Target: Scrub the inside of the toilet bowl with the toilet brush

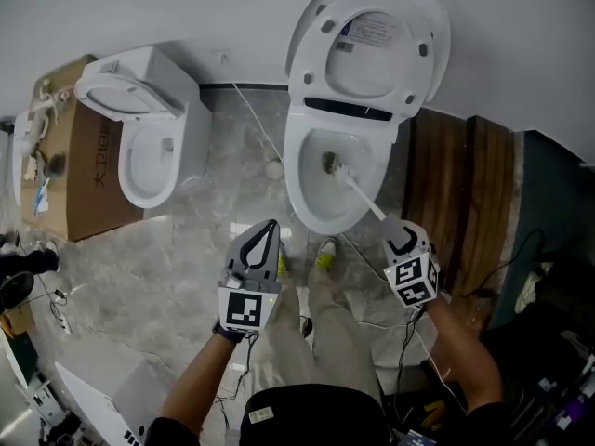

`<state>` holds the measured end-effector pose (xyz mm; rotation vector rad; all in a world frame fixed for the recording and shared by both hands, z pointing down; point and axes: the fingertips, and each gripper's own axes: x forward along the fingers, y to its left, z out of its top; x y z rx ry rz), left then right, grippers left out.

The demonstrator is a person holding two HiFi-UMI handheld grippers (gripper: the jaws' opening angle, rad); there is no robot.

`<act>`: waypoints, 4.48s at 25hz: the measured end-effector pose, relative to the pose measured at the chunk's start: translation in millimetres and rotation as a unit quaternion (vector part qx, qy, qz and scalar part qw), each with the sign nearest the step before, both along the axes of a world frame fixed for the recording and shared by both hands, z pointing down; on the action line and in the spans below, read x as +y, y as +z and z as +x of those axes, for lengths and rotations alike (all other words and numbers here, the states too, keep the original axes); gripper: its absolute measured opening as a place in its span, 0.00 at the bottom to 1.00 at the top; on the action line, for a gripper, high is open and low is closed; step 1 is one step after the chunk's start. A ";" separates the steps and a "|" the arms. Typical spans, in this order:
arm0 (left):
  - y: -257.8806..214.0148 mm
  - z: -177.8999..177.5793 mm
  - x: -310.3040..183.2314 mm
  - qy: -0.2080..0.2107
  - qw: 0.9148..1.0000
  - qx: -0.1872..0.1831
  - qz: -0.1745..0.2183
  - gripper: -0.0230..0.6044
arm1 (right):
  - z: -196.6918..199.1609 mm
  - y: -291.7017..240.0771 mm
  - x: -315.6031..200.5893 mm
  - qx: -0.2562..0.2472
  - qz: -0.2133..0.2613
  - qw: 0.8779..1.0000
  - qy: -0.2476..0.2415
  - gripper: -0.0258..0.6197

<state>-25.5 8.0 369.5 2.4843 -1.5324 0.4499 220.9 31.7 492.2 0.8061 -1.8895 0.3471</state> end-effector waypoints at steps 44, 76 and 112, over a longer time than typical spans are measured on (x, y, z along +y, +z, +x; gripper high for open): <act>166.9 6.2 -3.9 0.074 0.993 -0.031 -0.090 0.05 | -75.2 237.6 -151.7 0.119 -0.027 0.991 -0.056 0.27; 167.6 20.4 19.9 0.080 0.990 -0.011 -0.113 0.05 | 2.4 212.0 -130.3 0.200 -0.048 0.976 -0.072 0.27; 164.6 6.2 31.2 0.069 0.990 0.003 -0.123 0.05 | -23.0 205.0 -24.8 0.194 -0.132 0.966 -0.109 0.27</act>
